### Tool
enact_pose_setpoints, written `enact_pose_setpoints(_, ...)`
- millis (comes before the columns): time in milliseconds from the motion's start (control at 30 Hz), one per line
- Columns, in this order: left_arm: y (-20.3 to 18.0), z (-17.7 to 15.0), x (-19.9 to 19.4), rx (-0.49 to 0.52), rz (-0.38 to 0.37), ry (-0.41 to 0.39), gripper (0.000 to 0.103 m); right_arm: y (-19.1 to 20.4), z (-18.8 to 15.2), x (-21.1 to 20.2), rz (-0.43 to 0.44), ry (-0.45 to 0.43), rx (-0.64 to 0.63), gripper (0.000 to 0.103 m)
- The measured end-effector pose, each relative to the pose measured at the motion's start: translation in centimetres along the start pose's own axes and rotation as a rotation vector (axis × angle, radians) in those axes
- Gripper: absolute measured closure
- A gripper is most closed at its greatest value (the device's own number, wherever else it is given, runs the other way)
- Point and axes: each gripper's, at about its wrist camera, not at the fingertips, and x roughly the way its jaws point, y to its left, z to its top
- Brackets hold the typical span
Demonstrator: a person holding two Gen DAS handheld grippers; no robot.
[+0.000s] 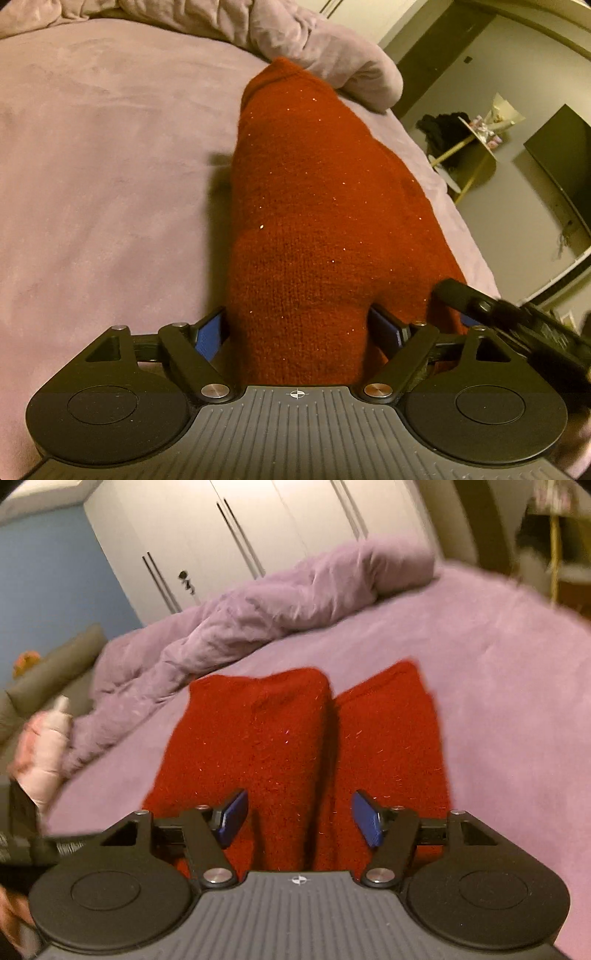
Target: Fold small clothes
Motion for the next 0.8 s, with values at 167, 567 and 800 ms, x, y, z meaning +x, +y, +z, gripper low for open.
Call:
enact_pose_setpoints(167,0.1,0.2,0.4,-0.001,-0.006,0.0,0.013,-1.5,0.1,2.7,0.128,0.063,0.079,0.04)
enact_pose_setpoints(567,-2.4,-3.8,-5.2,0.143,0.071,-0.049,0.014,4.6,1.4,-0.1,0.062,-0.048,-0.131,0.082)
enact_pose_setpoints(800,-4.4,-4.0,-3.1,0.196,0.131,-0.008,0.012,6.9,2.9,-2.7,0.002,-0.114,-0.184,0.082)
